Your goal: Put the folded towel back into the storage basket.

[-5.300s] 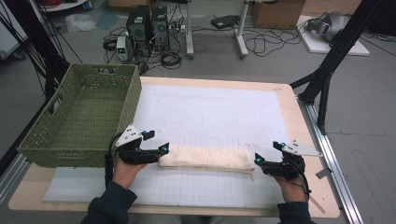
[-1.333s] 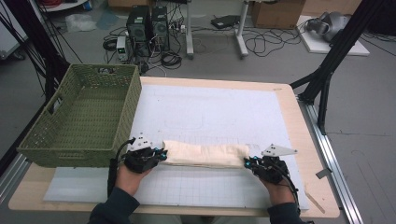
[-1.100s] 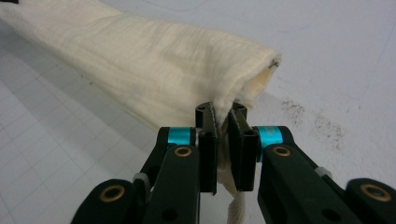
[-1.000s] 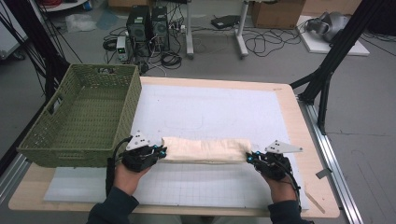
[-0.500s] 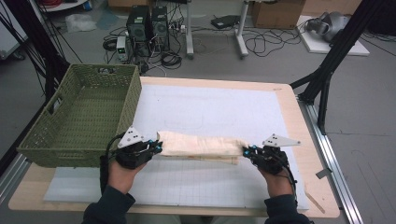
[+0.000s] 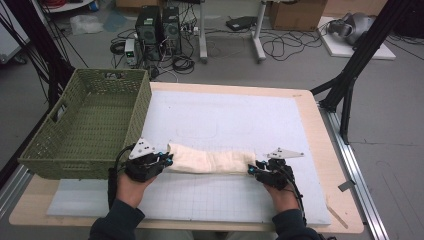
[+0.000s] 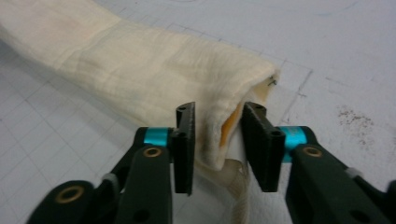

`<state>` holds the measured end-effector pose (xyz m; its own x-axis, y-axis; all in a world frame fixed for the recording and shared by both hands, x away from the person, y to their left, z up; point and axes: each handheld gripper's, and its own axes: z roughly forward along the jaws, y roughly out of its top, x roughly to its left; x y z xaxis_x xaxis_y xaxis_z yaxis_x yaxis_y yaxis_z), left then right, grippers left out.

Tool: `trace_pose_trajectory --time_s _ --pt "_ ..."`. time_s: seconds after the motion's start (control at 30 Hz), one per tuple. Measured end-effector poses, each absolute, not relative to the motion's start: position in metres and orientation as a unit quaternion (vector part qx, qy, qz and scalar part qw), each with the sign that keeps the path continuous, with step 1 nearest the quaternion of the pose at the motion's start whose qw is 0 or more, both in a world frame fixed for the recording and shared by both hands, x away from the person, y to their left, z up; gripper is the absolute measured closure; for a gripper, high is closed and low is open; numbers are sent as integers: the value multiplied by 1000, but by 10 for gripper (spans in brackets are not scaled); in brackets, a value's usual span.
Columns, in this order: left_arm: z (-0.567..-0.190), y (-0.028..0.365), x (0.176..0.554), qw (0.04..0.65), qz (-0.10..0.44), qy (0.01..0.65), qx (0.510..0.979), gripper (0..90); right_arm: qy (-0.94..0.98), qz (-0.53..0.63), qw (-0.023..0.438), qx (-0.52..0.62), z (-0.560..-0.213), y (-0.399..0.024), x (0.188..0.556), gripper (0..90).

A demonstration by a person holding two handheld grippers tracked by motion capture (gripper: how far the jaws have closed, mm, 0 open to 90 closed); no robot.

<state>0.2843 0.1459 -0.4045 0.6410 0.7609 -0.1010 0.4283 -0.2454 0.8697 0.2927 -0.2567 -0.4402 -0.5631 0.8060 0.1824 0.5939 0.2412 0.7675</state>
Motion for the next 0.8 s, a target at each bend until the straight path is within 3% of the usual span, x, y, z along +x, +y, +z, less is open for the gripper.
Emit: trace_pose_trajectory --time_s 0.13,0.23,0.5,0.8 --pt "-405 146 284 477 175 386 770 839 787 393 144 454 -446 -249 291 502" --pt "-405 146 284 476 176 387 770 839 792 383 150 450 -448 -242 289 497" --pt "-407 146 285 473 177 388 771 839 796 406 113 435 -450 -243 288 799" --pt "-403 148 284 480 179 388 766 839 797 406 125 430 -440 -250 288 821"
